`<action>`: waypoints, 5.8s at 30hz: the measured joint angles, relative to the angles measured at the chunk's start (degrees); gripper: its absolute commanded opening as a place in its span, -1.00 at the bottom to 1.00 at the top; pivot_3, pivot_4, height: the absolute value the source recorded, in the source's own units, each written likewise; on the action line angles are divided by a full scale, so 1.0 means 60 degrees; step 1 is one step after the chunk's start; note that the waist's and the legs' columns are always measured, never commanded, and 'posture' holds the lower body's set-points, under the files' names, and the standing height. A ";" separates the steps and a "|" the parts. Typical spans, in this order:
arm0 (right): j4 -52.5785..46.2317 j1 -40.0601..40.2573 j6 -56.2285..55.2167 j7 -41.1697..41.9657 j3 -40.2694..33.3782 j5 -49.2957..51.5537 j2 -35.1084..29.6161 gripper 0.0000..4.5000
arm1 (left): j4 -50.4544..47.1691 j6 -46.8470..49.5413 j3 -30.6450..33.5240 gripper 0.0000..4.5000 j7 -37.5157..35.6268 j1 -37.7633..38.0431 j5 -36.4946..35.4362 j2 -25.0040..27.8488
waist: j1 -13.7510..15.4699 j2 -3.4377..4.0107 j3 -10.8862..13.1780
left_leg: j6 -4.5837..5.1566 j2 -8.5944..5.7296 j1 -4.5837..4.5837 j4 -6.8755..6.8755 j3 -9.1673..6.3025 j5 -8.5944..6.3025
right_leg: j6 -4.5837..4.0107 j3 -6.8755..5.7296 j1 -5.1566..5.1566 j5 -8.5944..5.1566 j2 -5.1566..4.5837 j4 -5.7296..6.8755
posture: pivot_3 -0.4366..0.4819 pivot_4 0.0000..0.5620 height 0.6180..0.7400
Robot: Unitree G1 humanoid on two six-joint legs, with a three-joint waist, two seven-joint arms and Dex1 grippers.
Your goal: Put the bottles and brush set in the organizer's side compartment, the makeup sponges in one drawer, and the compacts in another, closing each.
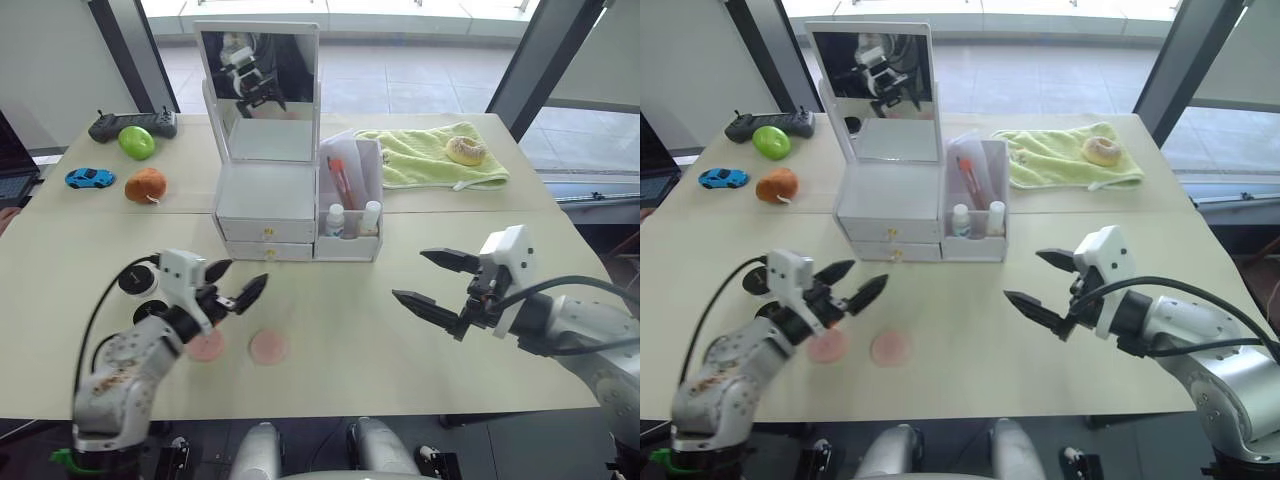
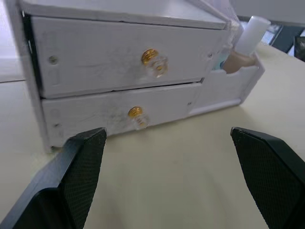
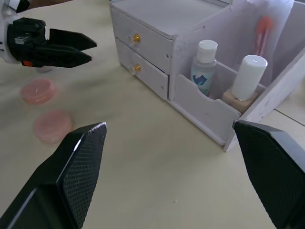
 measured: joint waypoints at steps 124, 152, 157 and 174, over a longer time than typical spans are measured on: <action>-0.0077 0.5160 0.0036 0.0425 -0.6671 0.1480 0.0960 1.00 | 0.9431 -0.3150 0.3912 0.99 -0.6706 -0.0565 -0.0549 0.6873 | 0.0061 0.0003 0.0077 | -0.0009 0.0007 0.0083 -0.0052 0.0043 -0.0006 | -0.0040 -0.0010 -0.0072 -0.0096 -0.0026 -0.0032 | -0.05 -0.47 1.00; -0.0610 0.3776 -0.0477 -0.0896 -0.4057 0.2256 0.0131 1.00 | 0.7096 -0.3020 0.2431 0.99 -0.7927 -0.0154 -0.0322 0.5415 | -0.0080 -0.0057 0.0030 | -0.0006 0.0031 0.0042 -0.0128 0.0154 -0.0002 | 0.0010 -0.0023 -0.0068 -0.0062 -0.0102 0.0017 | -0.05 -0.47 1.00; -0.0707 0.2109 -0.0223 -0.0878 -0.1897 0.2150 -0.0545 1.00 | 0.3709 -0.1751 0.2135 0.99 -0.7239 0.1288 -0.1175 0.4507 | -0.0077 -0.0049 0.0029 | -0.0006 0.0028 0.0021 -0.0072 0.0149 -0.0003 | 0.0027 -0.0022 -0.0059 -0.0054 -0.0106 0.0014 | -0.05 -0.47 1.00; -0.0590 -0.0732 0.0198 -0.0726 0.1139 0.1498 -0.0923 1.00 | -0.1771 -0.0143 0.0437 0.99 -0.1729 0.2719 0.0066 0.1827 | 0.0112 -0.0029 0.0014 | -0.0005 0.0015 -0.0002 -0.0011 0.0096 -0.0003 | 0.0060 -0.0015 -0.0031 -0.0035 -0.0068 -0.0004 | -0.05 -0.47 1.00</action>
